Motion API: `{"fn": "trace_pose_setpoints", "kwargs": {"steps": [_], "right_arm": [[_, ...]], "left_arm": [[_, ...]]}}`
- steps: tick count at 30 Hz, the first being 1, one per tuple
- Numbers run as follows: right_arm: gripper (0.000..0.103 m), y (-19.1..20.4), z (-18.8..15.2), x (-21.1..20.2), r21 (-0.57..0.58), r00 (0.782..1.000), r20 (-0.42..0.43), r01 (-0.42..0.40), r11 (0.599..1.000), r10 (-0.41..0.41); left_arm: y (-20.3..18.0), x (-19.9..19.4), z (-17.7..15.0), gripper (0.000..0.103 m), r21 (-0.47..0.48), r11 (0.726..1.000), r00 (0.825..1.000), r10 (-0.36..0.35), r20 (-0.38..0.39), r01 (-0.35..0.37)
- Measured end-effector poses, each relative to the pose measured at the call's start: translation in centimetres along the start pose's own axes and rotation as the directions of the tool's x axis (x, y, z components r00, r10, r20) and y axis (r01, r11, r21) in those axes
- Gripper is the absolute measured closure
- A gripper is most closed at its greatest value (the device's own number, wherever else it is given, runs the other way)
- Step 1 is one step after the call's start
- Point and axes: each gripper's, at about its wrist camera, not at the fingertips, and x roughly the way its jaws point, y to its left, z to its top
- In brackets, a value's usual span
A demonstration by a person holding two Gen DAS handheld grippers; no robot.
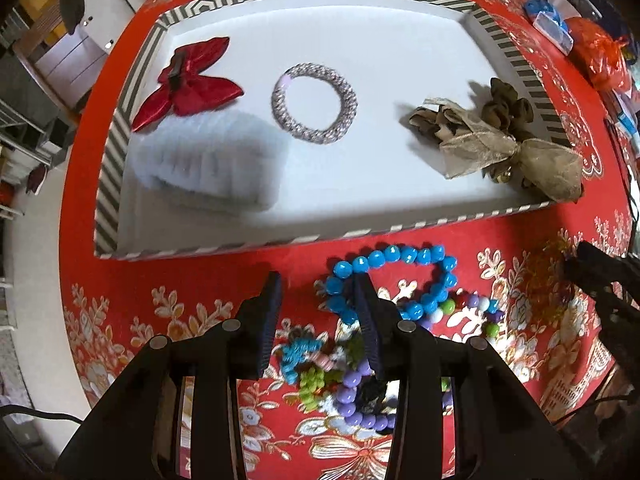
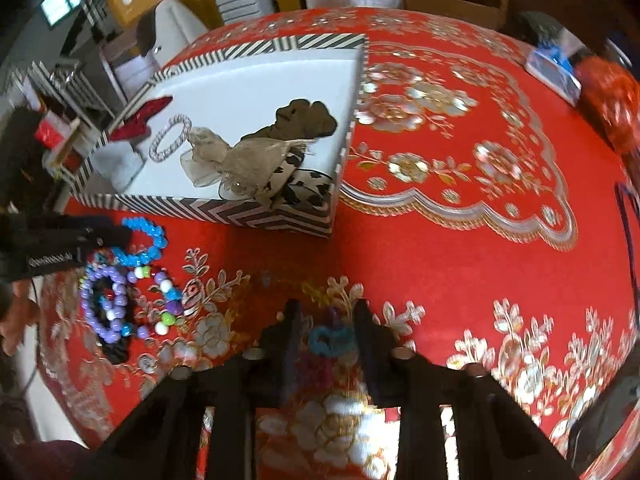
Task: Organize jewelry
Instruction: 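Grasp the blue bead bracelet with the left tool while the right tool grasps a colorful charm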
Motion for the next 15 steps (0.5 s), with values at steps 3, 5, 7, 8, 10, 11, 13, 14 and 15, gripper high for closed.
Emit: {"fn": "trace_pose_setpoints", "kwargs": {"steps": [3, 5, 7, 8, 10, 11, 13, 14, 15], "right_arm": [[0.094, -0.2, 0.0, 0.1, 0.006, 1.0, 0.011, -0.009, 1.0, 0.008], [0.094, -0.5, -0.1, -0.3, 0.023, 0.999, 0.018, -0.029, 0.999, 0.028], [0.094, -0.6, -0.4, -1.2, 0.037, 0.998, 0.038, -0.049, 0.998, 0.048], [0.094, -0.7, -0.5, -1.8, 0.048, 0.997, 0.049, -0.065, 0.997, 0.063], [0.094, -1.0, -0.6, -3.5, 0.069, 0.992, 0.088, -0.1, 0.993, 0.094], [0.094, -1.0, -0.5, -4.3, 0.07, 0.989, 0.106, -0.111, 0.991, 0.103], [0.094, -0.8, -0.4, -5.6, 0.066, 0.984, 0.129, -0.129, 0.99, 0.119], [0.094, -0.7, -0.3, -6.4, 0.058, 0.982, 0.145, -0.134, 0.989, 0.125], [0.094, -0.6, -0.2, -6.9, 0.053, 0.979, 0.155, -0.141, 0.989, 0.132]], "left_arm": [[0.2, 0.1, 0.5, 0.081, -0.006, 1.0, 1.0, -0.026, 0.017, 0.027], [-0.1, 0.2, 0.8, 0.095, -0.008, 0.999, 0.998, -0.05, 0.029, 0.051], [0.0, 0.3, 0.8, 0.096, -0.016, 0.996, 0.995, -0.09, 0.036, 0.09], [0.2, 0.3, 0.8, 0.096, -0.025, 0.994, 0.994, -0.102, 0.033, 0.103], [0.9, -0.3, 0.5, 0.096, -0.054, 0.988, 0.989, -0.144, 0.033, 0.146], [1.1, -0.9, 0.4, 0.096, -0.064, 0.984, 0.986, -0.162, 0.041, 0.165], [1.5, -2.1, 0.1, 0.096, -0.073, 0.98, 0.982, -0.179, 0.064, 0.183], [1.2, -3.0, 0.1, 0.096, -0.075, 0.979, 0.98, -0.183, 0.075, 0.188], [1.3, -3.8, 0.0, 0.096, -0.075, 0.978, 0.978, -0.188, 0.087, 0.194]]}}
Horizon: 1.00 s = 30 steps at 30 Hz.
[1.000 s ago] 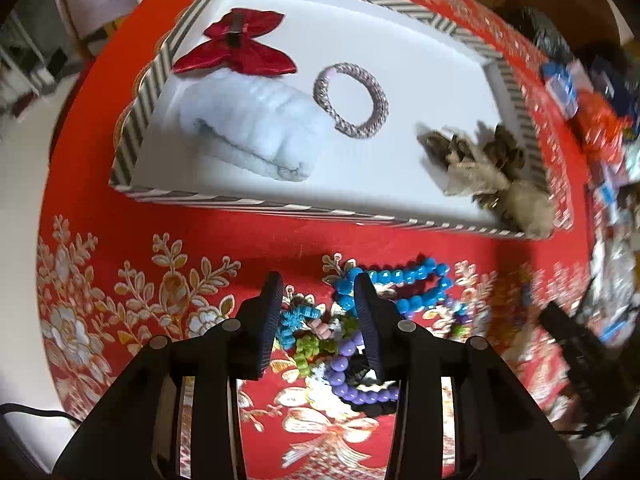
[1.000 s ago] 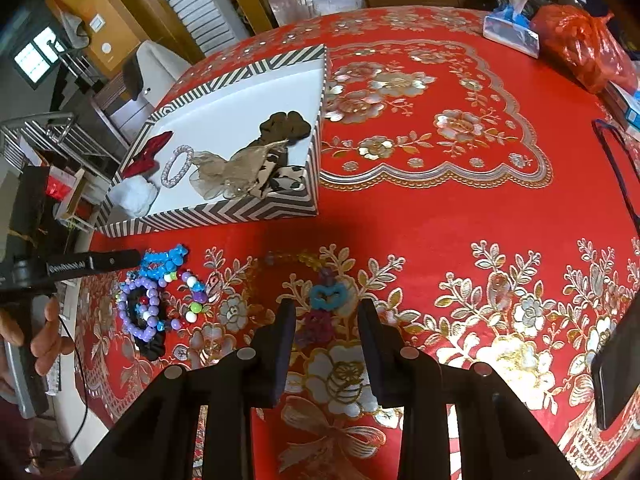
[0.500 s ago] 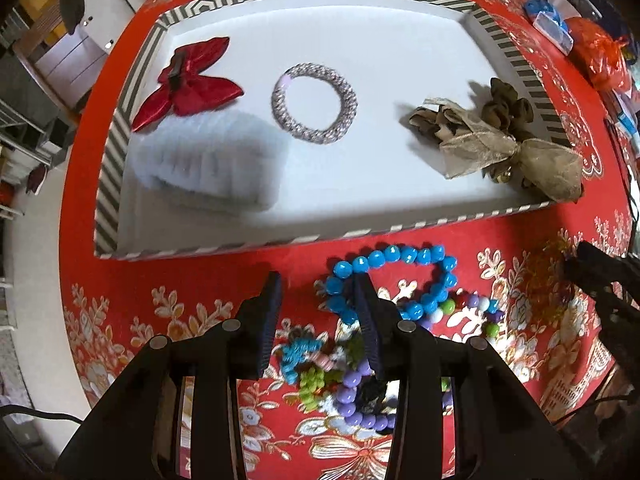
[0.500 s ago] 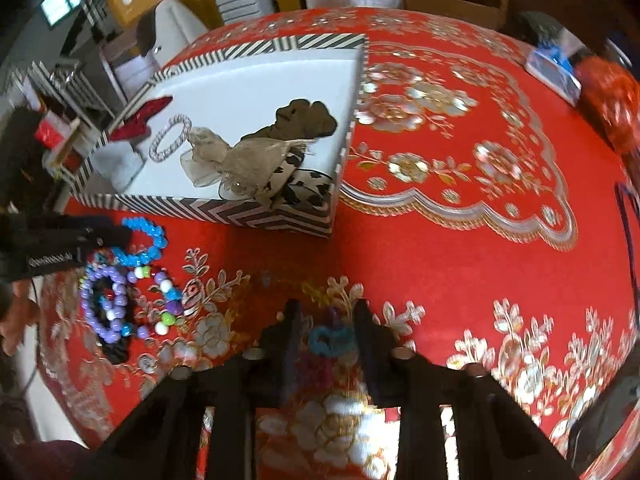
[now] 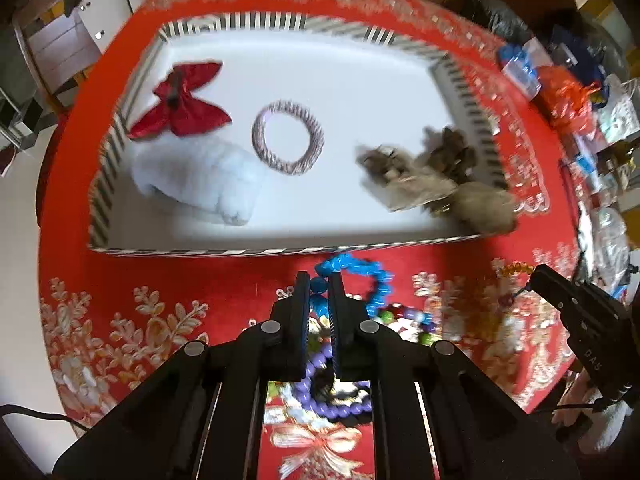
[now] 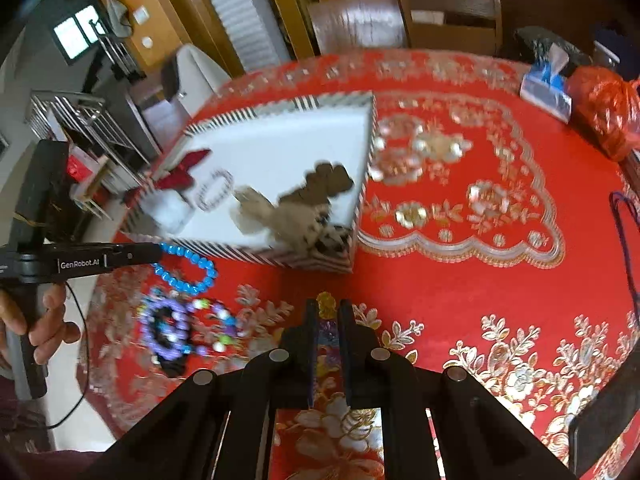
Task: Organize jewelry
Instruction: 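Grasp the blue bead bracelet with the left tool while the right tool grasps a colorful charm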
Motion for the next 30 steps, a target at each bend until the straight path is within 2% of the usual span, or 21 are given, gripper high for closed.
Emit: {"fn": "trace_pose_setpoints", "kwargs": {"steps": [6, 14, 21, 30], "right_arm": [[0.094, 1.6, 1.6, -2.4, -0.043, 0.998, 0.059, -0.026, 0.999, 0.029], [0.094, 3.2, 5.1, -3.2, -0.1, 0.992, 0.11, -0.052, 0.994, 0.063], [0.094, 5.0, 8.1, -1.3, -0.148, 0.992, 0.098, -0.062, 0.987, 0.077], [0.094, 7.2, 10.8, 2.7, -0.186, 0.994, 0.047, -0.087, 0.979, 0.097]], "left_arm": [[-0.3, -4.4, 0.0, 0.096, -0.018, 1.0, 0.997, -0.023, 0.069, 0.025], [0.1, -8.8, 1.2, 0.096, -0.03, 0.999, 0.986, 0.024, 0.163, -0.019], [1.5, -9.4, 2.8, 0.096, -0.078, 0.996, 0.981, 0.056, 0.185, -0.042], [1.1, -7.4, 4.1, 0.096, -0.063, 0.996, 0.984, 0.071, 0.165, -0.062]]}}
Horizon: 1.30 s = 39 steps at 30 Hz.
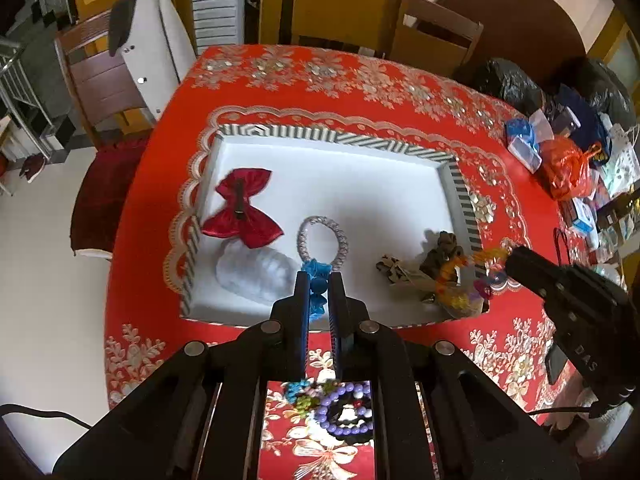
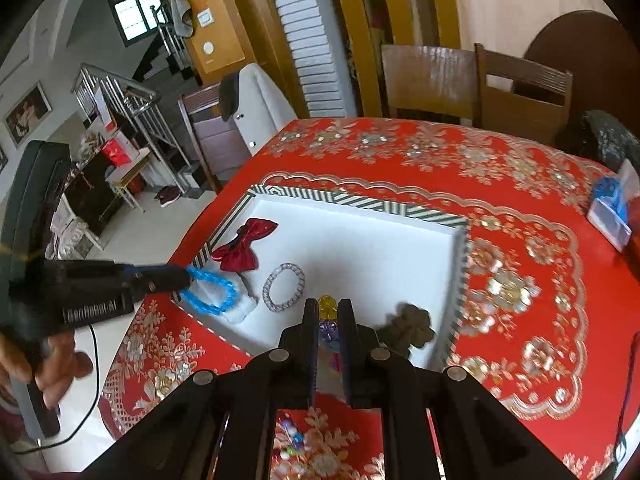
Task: Organize jewelry
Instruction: 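Grasp the blue bead bracelet with the left tool while the right tool grasps a colorful charm, then carry the blue bracelet and orange bead bracelet into the tray, opening both tools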
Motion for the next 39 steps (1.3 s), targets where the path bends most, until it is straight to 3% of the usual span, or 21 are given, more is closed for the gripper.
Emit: {"fn": "trace_pose_setpoints", "kwargs": {"steps": [9, 15, 27, 33, 35, 38, 39], "right_arm": [[0.094, 1.4, 2.8, 5.1, -0.012, 0.997, -0.059, -0.049, 0.999, 0.048], [0.094, 1.8, 4.1, 9.1, -0.021, 0.991, -0.12, -0.061, 0.998, 0.058], [0.094, -4.7, 4.3, 15.3, 0.057, 0.966, -0.233, 0.126, 0.99, -0.109], [0.094, -5.1, 3.9, 15.2, 0.069, 0.963, -0.246, 0.133, 0.989, -0.112], [0.091, -4.9, 3.9, 14.7, 0.077, 0.965, -0.237, 0.133, 0.988, -0.111], [0.075, -4.4, 3.8, 13.6, 0.089, 0.971, -0.221, 0.111, 0.99, -0.089], [0.075, -4.2, 3.8, 13.1, 0.09, 0.974, -0.212, 0.102, 0.991, -0.08]], "left_arm": [[-0.6, 3.3, 0.2, 0.096, 0.001, 1.0, 0.998, -0.028, -0.06, 0.028], [1.4, 6.1, 0.2, 0.096, -0.042, 0.999, 0.994, -0.022, -0.111, 0.017], [5.5, 8.9, -0.4, 0.096, -0.118, 0.993, 0.987, 0.005, -0.164, -0.024], [4.5, 9.1, -0.2, 0.096, -0.073, 0.996, 0.987, 0.034, -0.156, -0.046], [4.4, 9.1, -0.2, 0.096, -0.065, 0.997, 0.987, 0.039, -0.154, -0.05], [3.9, 9.2, 0.1, 0.096, -0.051, 0.997, 0.987, 0.053, -0.151, -0.061], [3.8, 9.2, 0.1, 0.096, -0.05, 0.997, 0.987, 0.054, -0.149, -0.062]]}}
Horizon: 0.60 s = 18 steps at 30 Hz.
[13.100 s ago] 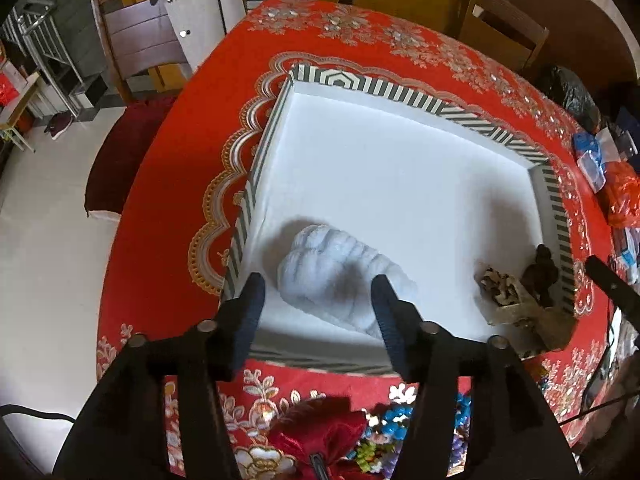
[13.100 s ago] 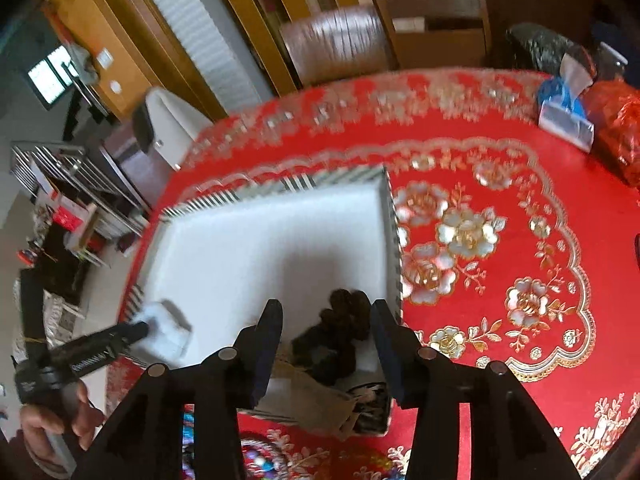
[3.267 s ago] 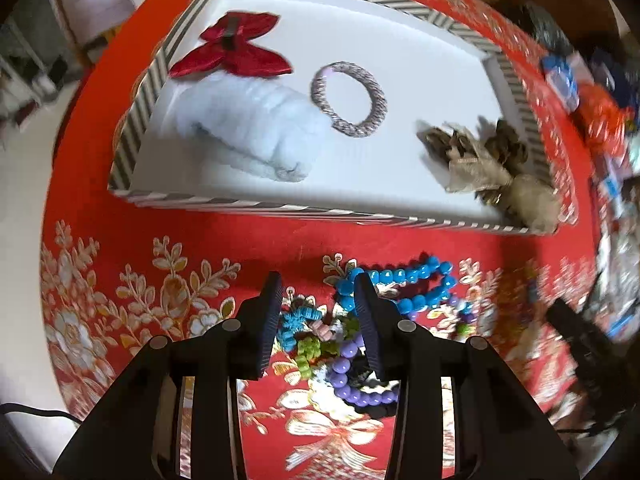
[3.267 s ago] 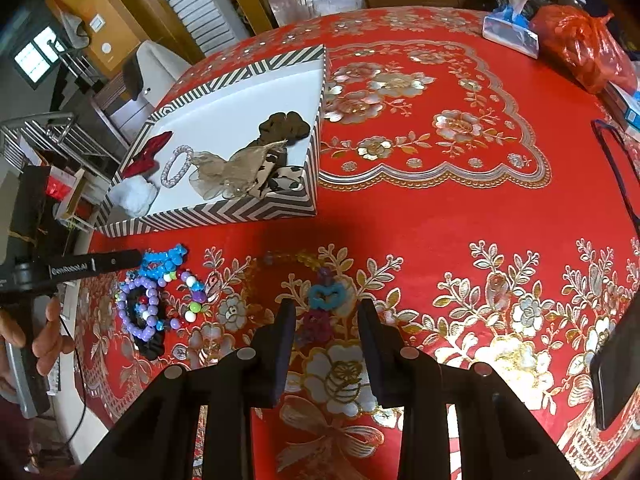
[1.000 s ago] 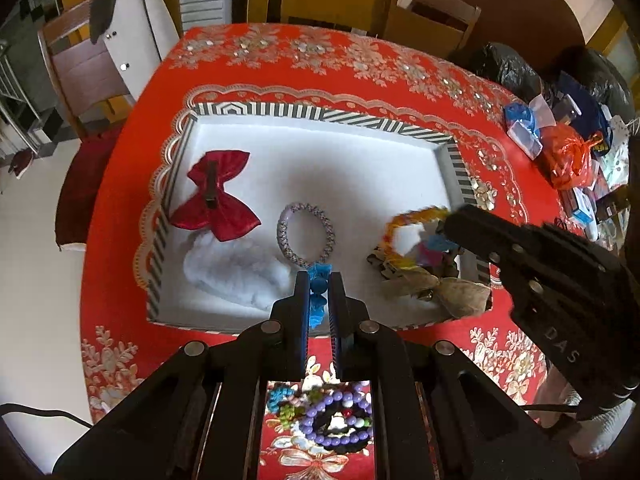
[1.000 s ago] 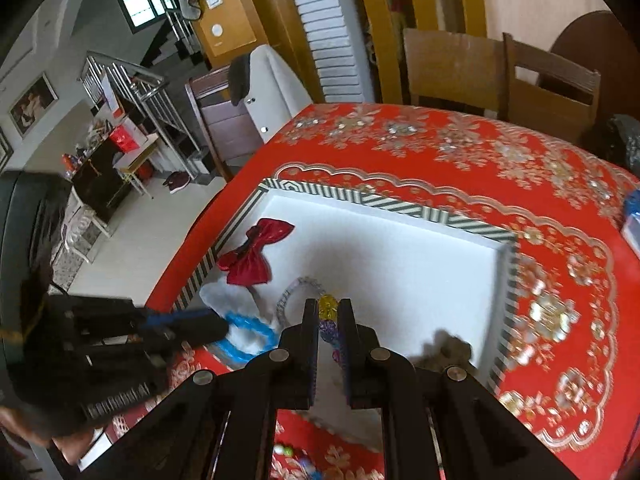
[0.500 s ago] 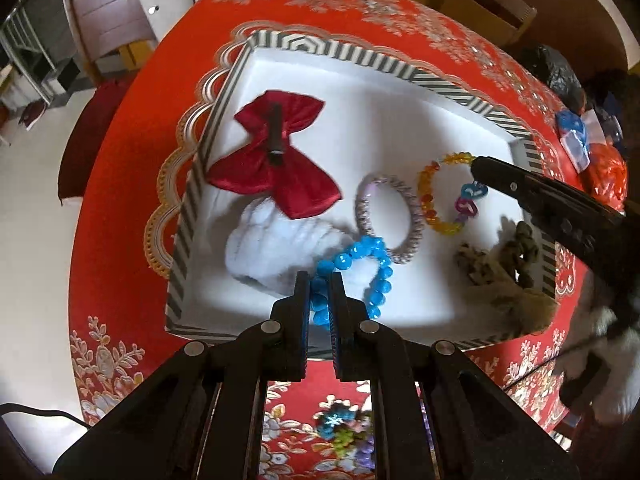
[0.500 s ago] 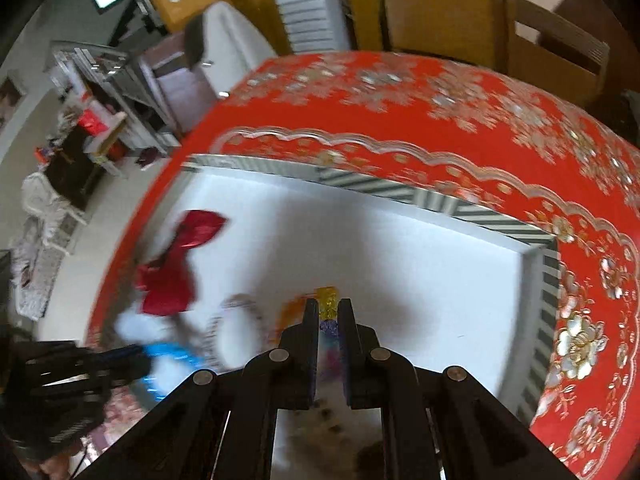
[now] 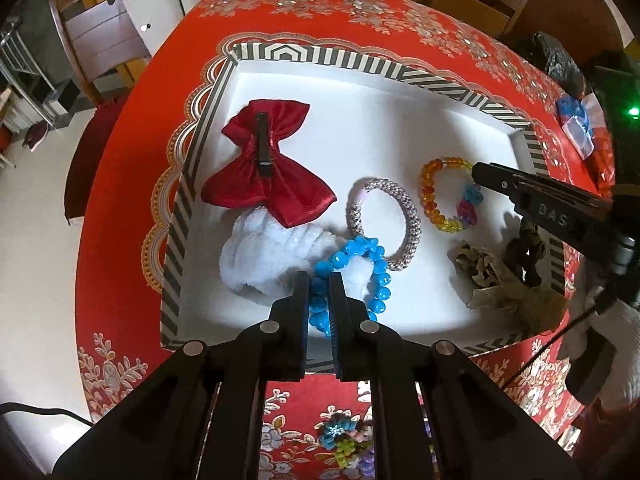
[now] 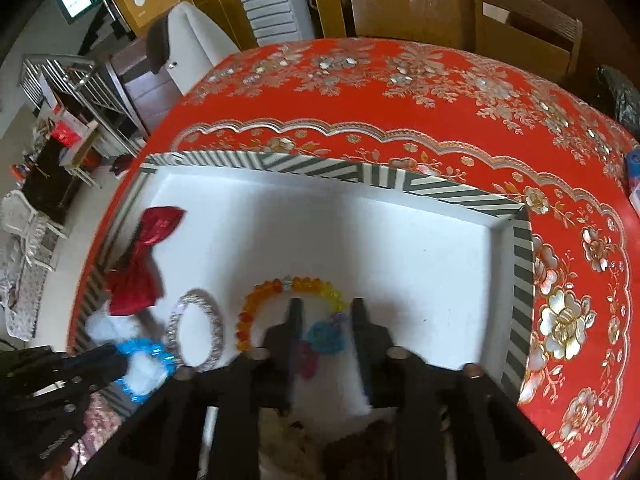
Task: Organize jewelry
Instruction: 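Carry the blue bracelet and orange bead bracelet into the tray, opening both tools, then withdraw both tools from the tray back to the jewelry pile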
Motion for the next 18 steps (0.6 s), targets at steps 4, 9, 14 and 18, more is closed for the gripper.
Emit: {"fn": "trace_pose_setpoints", "kwargs": {"steps": [4, 9, 14, 18], "right_arm": [[0.075, 0.9, -0.7, -1.6, -0.005, 0.999, 0.027, -0.022, 1.0, 0.022], [0.075, 1.8, -2.2, -3.7, -0.003, 0.997, 0.056, -0.046, 0.999, 0.046], [0.074, 2.6, -3.6, -5.5, -0.009, 0.995, 0.083, -0.049, 0.999, 0.05], [0.072, 3.0, -5.0, -6.6, -0.015, 0.994, 0.09, -0.052, 0.999, 0.053]], "left_arm": [[-0.3, -0.1, 0.0, 0.092, 0.002, 1.0, 1.0, 0.015, 0.003, -0.015], [-0.8, -0.8, -0.3, 0.069, 0.012, 1.0, 1.0, 0.026, 0.017, -0.026], [-0.7, -2.2, -0.8, 0.054, 0.007, 0.999, 0.997, 0.048, 0.064, -0.049], [-0.5, -3.3, -1.6, 0.054, -0.006, 0.998, 0.994, 0.063, 0.092, -0.062]]}}
